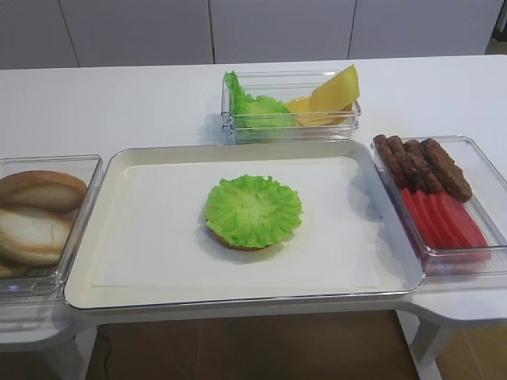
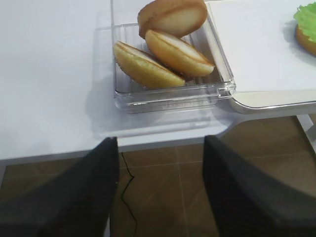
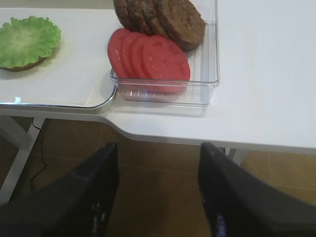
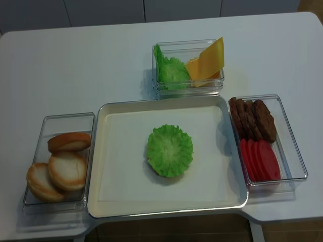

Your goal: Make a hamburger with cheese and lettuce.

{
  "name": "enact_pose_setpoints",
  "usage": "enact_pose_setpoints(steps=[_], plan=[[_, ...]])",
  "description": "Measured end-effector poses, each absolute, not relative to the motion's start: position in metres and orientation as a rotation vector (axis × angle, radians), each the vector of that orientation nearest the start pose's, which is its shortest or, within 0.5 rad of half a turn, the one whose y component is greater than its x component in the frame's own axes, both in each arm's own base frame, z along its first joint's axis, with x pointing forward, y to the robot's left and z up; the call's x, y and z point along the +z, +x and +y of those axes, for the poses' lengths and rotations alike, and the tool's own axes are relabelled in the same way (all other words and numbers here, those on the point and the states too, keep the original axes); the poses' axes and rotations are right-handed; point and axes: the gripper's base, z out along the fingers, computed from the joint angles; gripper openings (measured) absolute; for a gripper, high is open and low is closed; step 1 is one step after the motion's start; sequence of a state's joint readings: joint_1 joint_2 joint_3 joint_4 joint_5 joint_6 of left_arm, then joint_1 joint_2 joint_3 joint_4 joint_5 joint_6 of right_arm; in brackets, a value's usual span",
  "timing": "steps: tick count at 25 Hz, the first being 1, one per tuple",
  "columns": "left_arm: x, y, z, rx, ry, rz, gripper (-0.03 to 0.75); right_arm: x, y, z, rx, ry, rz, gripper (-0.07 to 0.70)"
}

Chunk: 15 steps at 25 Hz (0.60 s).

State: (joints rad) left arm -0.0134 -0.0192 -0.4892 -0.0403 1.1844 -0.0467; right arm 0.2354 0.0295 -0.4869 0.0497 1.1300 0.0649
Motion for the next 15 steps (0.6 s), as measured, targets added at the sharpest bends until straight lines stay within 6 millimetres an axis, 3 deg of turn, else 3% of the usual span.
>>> enact_pose_setpoints(steps=[15], plan=[[0.2645, -0.0123, -0.0032, -0.084, -0.031, 2.160, 0.405, 0.2683, -0.0095, 0.0021, 0.227, -0.162, 2.110, 0.394]])
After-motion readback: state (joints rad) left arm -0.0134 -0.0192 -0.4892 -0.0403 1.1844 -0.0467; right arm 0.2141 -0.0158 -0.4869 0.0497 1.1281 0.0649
